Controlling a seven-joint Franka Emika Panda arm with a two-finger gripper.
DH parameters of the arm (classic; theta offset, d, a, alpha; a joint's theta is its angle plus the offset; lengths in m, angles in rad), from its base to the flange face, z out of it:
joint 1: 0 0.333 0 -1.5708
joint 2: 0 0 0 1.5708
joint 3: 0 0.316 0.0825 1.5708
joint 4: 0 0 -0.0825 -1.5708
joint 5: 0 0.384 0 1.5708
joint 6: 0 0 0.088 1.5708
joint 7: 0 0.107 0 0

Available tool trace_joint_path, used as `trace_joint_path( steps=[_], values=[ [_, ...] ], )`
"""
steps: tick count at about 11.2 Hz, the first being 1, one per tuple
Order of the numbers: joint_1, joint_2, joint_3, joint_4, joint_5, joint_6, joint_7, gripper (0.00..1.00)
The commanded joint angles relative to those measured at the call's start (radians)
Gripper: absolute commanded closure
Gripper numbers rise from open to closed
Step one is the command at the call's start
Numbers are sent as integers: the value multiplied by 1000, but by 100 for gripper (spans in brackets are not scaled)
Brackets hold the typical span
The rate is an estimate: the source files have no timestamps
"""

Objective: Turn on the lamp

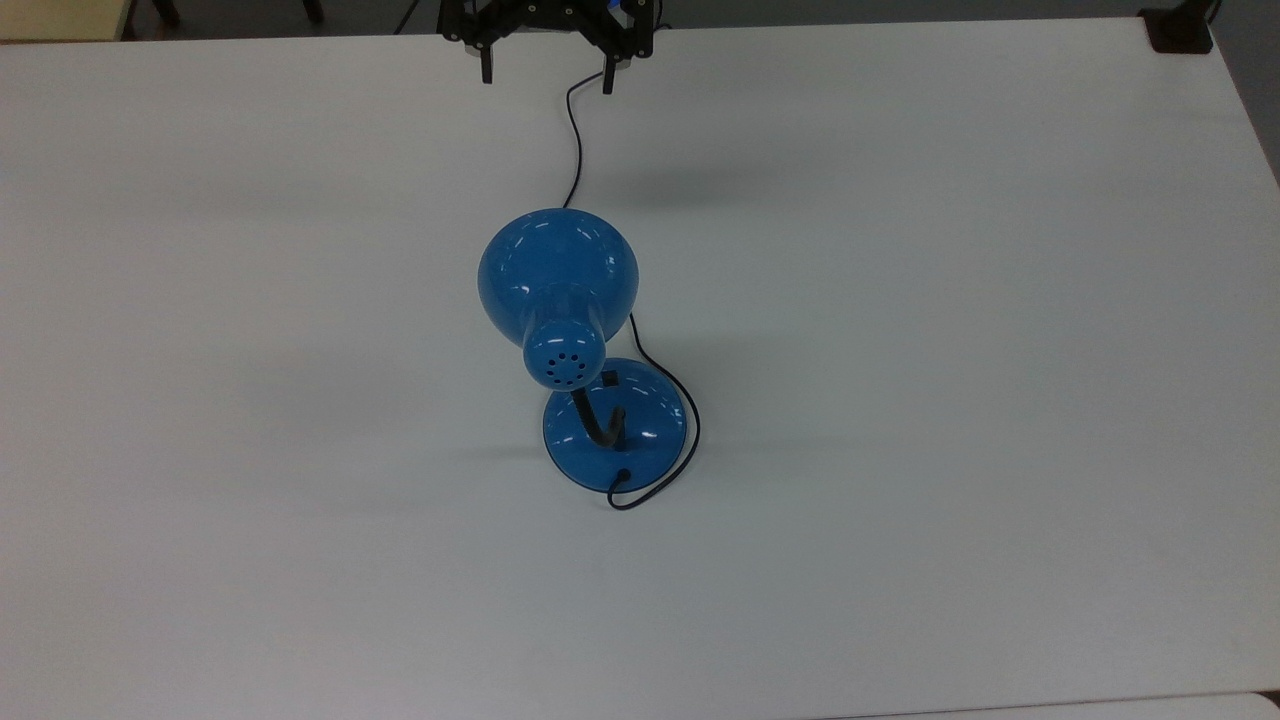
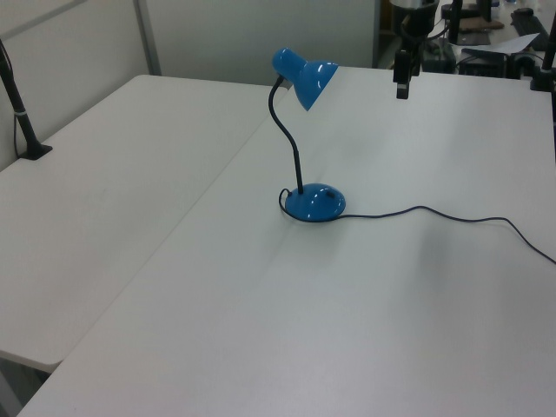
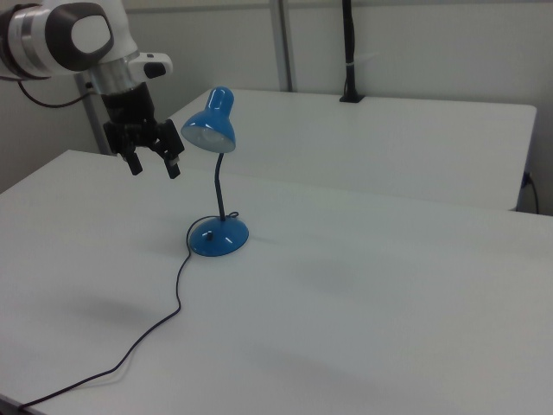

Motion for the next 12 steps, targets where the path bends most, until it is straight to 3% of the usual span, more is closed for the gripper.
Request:
trace_joint_path(
  steps=[1, 4, 5, 7, 8, 9, 12],
  values=[
    [0, -3, -3, 12, 5, -24, 5, 0],
    [0, -3, -6, 12, 5, -23, 3, 0],
    [0, -3, -6, 12, 5, -24, 2, 12],
    [1, -2, -6, 12, 6, -21, -1, 68],
    [1, -2, -6, 12, 9, -21, -1, 86],
    [1, 0, -6, 12, 11, -20, -3, 96],
    [6, 4, -6, 10, 12, -17, -3, 100]
  ],
)
